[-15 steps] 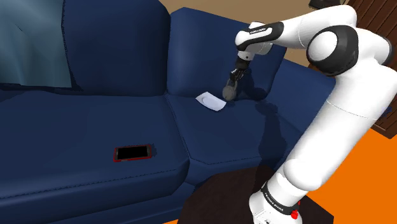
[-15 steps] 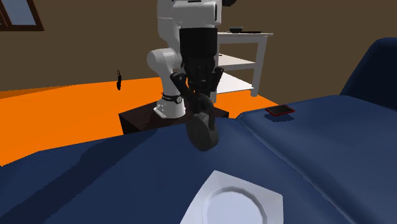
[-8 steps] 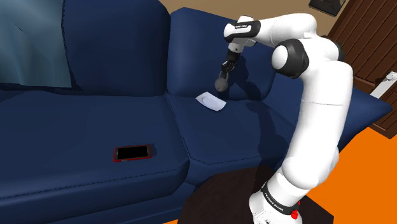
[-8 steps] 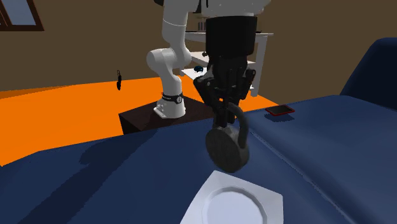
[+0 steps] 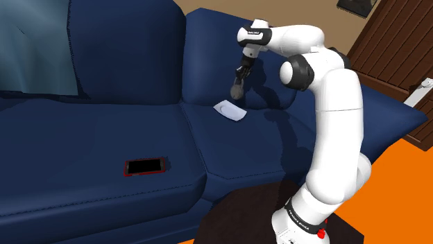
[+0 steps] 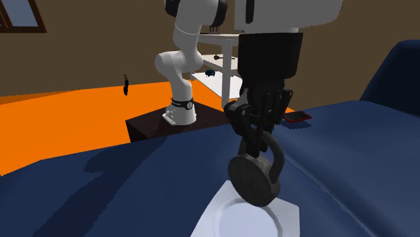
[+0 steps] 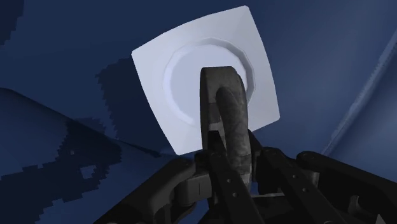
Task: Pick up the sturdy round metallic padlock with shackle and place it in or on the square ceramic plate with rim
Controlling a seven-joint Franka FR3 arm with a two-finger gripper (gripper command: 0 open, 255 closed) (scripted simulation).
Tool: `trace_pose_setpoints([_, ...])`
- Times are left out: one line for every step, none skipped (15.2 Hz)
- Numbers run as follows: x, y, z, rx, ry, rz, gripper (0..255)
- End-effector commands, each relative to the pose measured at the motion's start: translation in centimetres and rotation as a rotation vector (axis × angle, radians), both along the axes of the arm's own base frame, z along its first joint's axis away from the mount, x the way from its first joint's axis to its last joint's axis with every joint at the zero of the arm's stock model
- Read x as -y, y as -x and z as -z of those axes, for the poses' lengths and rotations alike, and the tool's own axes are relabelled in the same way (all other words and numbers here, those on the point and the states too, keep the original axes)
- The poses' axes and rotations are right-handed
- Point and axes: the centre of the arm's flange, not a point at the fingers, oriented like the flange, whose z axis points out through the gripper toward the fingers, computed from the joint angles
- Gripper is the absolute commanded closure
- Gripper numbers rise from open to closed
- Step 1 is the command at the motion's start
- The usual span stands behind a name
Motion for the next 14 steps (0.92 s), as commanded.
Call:
trace_pose_setpoints([0.0, -0.1, 1.1, 0.001, 0.000, 0.000, 255])
trace_pose_setpoints([0.0, -0.1, 1.7, 0.001, 0.000, 0.000, 255])
trace_pose_setpoints([0.0, -0.1, 2.2, 0.001, 0.000, 0.000, 255])
trace_pose_setpoints([0.0, -0.1, 2.7, 0.001, 0.000, 0.000, 255])
trace_pose_setpoints([0.0, -0.1, 3.2, 0.001, 0.000, 0.000, 255])
trace_pose_setpoints([0.0, -0.1, 3.8, 0.001, 0.000, 0.000, 255])
trace_pose_setpoints([0.0, -0.1, 4.3, 0.001, 0.000, 0.000, 255])
trace_pose_setpoints([0.0, -0.1, 4.8, 0.001, 0.000, 0.000, 255])
trace_pose_setpoints([0.0, -0.1, 5.4, 0.001, 0.000, 0.000, 255])
trace_pose_setpoints([0.0, -0.1, 5.9, 0.001, 0.000, 0.000, 255])
trace_pose_setpoints([0.0, -0.1, 6.4, 0.001, 0.000, 0.000, 255])
trace_pose_setpoints([0.0, -0.1, 6.9, 0.001, 0.000, 0.000, 255])
trace_pose_setpoints([0.0, -0.1, 7.5, 0.001, 0.000, 0.000, 255])
trace_pose_setpoints([0.0, -0.1, 8.0, 0.001, 0.000, 0.000, 255])
